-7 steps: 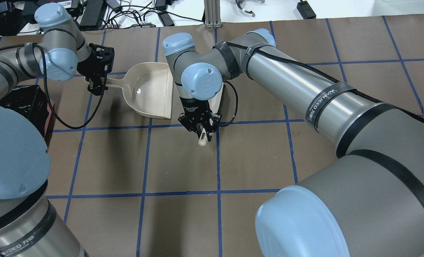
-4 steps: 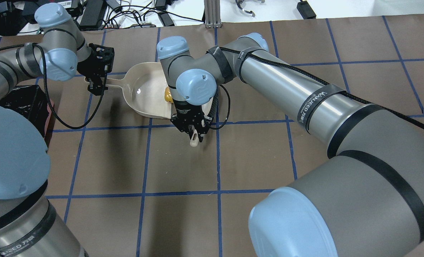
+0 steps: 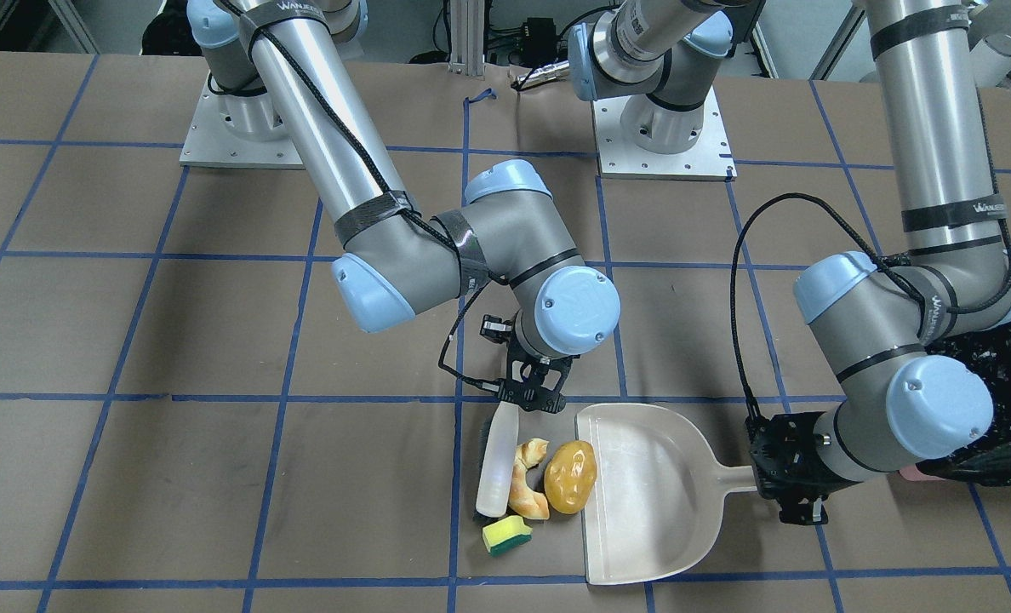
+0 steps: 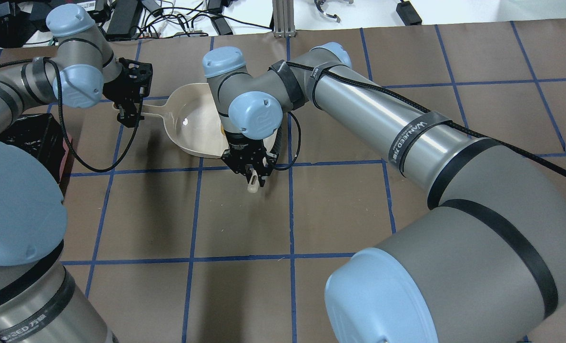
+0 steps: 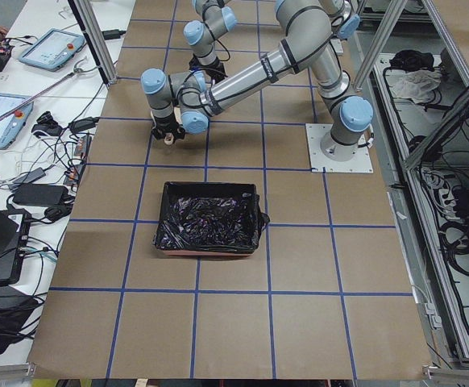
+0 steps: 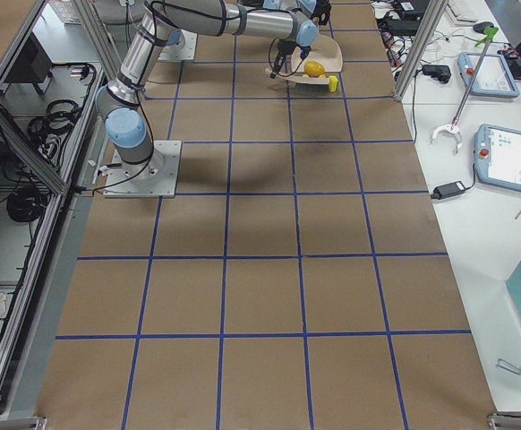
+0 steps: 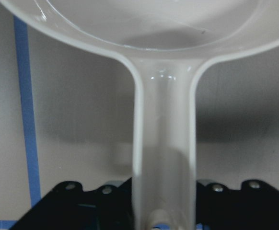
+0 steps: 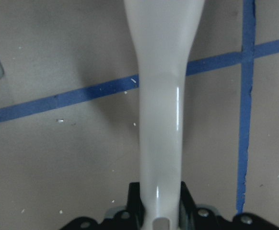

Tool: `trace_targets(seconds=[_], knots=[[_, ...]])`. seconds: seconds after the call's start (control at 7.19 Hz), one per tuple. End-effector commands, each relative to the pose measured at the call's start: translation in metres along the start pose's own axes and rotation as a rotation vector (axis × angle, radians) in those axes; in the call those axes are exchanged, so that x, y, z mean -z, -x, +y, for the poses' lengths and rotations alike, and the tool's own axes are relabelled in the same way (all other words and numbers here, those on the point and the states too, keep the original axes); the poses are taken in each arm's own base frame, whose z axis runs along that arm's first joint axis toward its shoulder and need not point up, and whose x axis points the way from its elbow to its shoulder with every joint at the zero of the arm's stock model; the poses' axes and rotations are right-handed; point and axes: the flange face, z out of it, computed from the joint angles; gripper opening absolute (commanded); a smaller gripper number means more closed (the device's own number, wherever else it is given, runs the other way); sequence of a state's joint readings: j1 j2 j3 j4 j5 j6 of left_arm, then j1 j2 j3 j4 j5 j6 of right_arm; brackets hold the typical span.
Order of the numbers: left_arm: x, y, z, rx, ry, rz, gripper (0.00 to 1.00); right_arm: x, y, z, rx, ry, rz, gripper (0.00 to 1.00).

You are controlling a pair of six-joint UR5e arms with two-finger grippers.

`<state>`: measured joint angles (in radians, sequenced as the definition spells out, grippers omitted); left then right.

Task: Sweep and dump trash into bin
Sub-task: 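Sweep the potato and roll into the dustpan with the right gripper's brush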

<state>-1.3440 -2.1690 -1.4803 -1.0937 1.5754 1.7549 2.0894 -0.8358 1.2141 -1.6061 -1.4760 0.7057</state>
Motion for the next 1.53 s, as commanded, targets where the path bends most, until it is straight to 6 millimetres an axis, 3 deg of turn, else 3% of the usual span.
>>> trace_targets(seconds=[0.0, 0.42, 1.39], knots=[[-0.001, 0.000, -0.002, -0.003, 0.001, 0.002, 0.01, 0.002, 0.003, 0.003, 0.044, -0.005, -0.002, 0.00], [0.001, 0.000, -0.003, -0.004, 0.002, -0.001, 0.01, -0.004, 0.018, 0.008, 0.065, -0.030, -0.016, 0.00], [0.001, 0.000, -0.004, -0.006, 0.002, -0.001, 0.01, 0.004, 0.049, 0.019, 0.105, -0.051, -0.106, 0.00]])
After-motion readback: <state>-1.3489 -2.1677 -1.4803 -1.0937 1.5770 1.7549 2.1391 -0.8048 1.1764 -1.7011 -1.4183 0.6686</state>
